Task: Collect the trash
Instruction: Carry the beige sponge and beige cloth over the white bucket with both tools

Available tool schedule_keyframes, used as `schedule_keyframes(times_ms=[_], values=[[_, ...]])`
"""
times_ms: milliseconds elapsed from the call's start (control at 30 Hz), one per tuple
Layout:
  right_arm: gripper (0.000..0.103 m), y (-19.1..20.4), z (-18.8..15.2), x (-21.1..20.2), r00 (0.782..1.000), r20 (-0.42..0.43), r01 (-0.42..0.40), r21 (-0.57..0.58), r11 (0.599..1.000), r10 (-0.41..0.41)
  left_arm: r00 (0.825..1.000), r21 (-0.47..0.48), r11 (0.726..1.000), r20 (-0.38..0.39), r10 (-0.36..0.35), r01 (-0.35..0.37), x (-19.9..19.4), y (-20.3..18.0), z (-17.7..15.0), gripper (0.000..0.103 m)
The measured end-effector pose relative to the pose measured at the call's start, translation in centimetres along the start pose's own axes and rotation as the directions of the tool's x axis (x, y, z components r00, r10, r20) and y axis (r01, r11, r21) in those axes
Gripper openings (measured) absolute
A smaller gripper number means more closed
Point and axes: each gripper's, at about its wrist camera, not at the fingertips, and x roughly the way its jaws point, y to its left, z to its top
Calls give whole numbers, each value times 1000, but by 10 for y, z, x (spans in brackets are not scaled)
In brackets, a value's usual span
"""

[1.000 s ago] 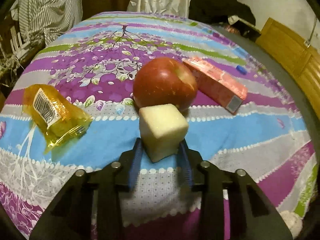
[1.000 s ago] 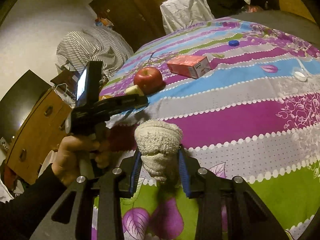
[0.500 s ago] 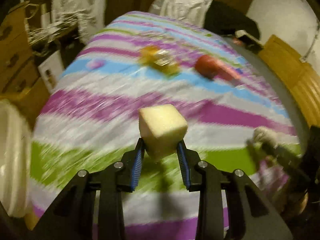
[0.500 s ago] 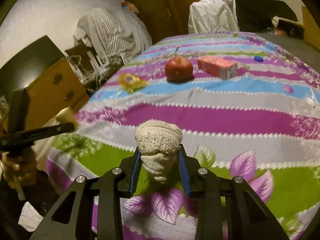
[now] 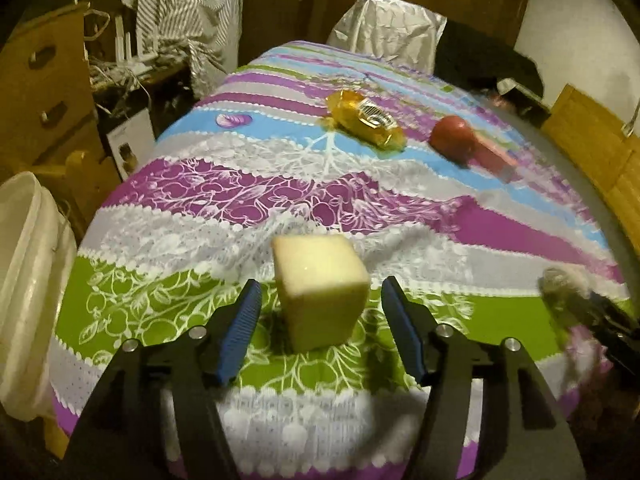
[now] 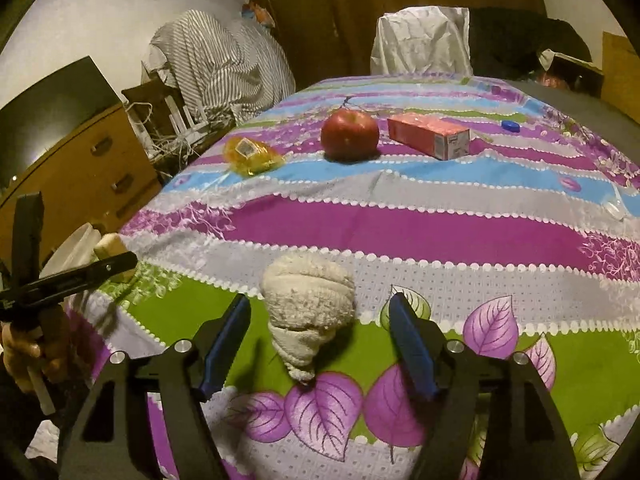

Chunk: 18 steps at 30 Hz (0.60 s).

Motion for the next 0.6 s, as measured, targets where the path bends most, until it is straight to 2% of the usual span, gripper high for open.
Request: schedule_keyframes(times_ms=[33, 67, 133, 167, 300, 367, 467, 600], values=[[59, -1, -2, 1, 1000, -2, 1, 4, 1000, -1, 999, 23, 999, 4, 36, -36, 2, -5, -2, 56], [54, -1, -3, 1, 1000, -5, -4, 6, 1000, 4, 998, 41, 997, 13, 68, -69, 3, -9, -4, 50], [37, 0, -7, 2, 1000, -5, -7, -2, 1000, 7, 996, 59, 994, 20, 86, -88, 3, -12, -8, 40], [36, 2, -8, 2, 1000, -4, -14, -4, 1000, 14, 996, 58, 994, 24, 90, -91, 2, -12, -8, 33], [32, 7, -2, -2, 999, 3, -52, 26, 998, 52, 995, 23, 995, 4, 98, -98, -6, -5, -1, 30], [32, 15, 7, -6, 997, 15, -75, 22, 997, 75, 992, 13, 992, 28, 121, -122, -24, -1, 7, 30], [32, 46, 31, -11, 992, 35, -124, -38, 992, 125, 984, -12, 986, 73, 164, -164, -52, 11, 23, 30], [32, 109, 73, -5, 970, 29, -235, -125, 964, 240, 966, -80, 972, 122, 228, -220, -95, 45, 44, 30]])
